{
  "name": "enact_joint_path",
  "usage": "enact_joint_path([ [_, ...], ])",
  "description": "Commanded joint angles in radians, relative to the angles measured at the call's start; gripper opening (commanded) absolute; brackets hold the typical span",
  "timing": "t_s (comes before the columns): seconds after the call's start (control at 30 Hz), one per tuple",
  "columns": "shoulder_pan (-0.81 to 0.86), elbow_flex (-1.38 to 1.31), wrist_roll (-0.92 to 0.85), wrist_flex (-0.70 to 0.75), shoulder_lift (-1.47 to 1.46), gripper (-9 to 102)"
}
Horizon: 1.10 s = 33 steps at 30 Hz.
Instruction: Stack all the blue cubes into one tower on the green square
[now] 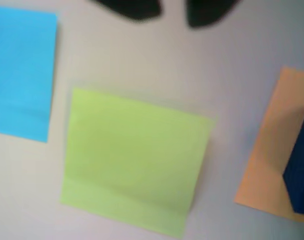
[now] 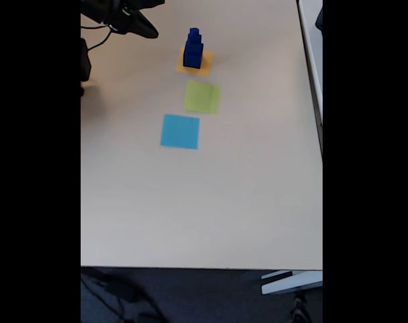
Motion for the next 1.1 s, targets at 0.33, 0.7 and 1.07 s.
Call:
enact_joint_path([
  [0.33,-0.104,-0.453,0.084,0.161,-0.377,3],
  [0.7,-0.156,-0.696,0.141,0.225,-0.609,7],
  [1.07,-0.196,-0.769,0.227,0.212,-0.761,8],
])
